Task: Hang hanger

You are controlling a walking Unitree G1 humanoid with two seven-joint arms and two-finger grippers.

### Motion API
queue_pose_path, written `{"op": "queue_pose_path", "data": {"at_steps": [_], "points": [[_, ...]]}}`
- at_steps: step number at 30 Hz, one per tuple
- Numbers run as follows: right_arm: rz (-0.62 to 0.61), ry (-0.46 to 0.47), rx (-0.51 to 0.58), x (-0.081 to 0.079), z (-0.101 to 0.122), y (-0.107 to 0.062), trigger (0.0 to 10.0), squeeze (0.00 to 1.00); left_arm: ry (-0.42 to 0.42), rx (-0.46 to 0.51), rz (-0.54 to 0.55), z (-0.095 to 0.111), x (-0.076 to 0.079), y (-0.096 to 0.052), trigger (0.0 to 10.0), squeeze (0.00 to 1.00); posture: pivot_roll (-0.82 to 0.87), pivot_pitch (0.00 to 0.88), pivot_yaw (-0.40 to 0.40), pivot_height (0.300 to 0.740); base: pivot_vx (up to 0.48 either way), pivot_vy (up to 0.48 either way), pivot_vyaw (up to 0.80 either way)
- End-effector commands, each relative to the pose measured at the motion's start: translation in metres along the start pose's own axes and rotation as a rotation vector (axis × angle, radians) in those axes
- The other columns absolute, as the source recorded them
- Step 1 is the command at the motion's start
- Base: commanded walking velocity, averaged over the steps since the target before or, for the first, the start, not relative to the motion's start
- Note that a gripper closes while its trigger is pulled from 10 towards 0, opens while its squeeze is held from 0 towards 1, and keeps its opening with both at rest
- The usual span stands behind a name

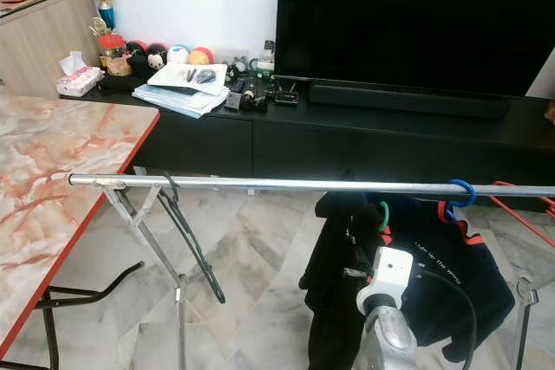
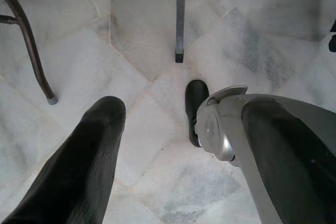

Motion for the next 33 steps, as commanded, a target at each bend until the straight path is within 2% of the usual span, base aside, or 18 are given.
{"op": "queue_pose_path", "data": {"at_steps": [1,6,19,33], "points": [[-0.012,0.019,0.027,0.001,0.006,0.000,10.0,0.00,0.020,-0.016,0.001,-0.003,0.000,0.000,10.0,0.00,0.04,0.000,-0.005,0.740,-0.259,0.000,0.00],[-0.015,0.024,0.026,0.001,0.004,-0.001,10.0,0.00,0.011,-0.013,0.007,-0.003,-0.002,-0.001,10.0,0.00,0.05,0.000,-0.009,0.740,-0.263,0.000,0.00],[-0.029,0.034,0.039,0.003,0.007,0.000,10.0,0.00,0.001,-0.024,0.024,-0.010,-0.019,-0.006,10.0,0.00,0.05,0.000,-0.010,0.740,-0.272,0.000,0.00],[-0.037,0.036,0.041,0.005,0.009,0.001,10.0,0.00,-0.007,-0.034,0.026,-0.017,-0.020,-0.008,10.0,0.00,0.05,0.000,-0.014,0.740,-0.272,0.000,0.00]]}}
Point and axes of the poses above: a point about 5 cm out from each wrist's last joint towards the gripper, its own y axis pointing out of the wrist towards the gripper, its own z axis along the axis of the wrist's last joint, x = y × z, the point moved 4 cm from there along y, pointing out of the wrist towards the gripper
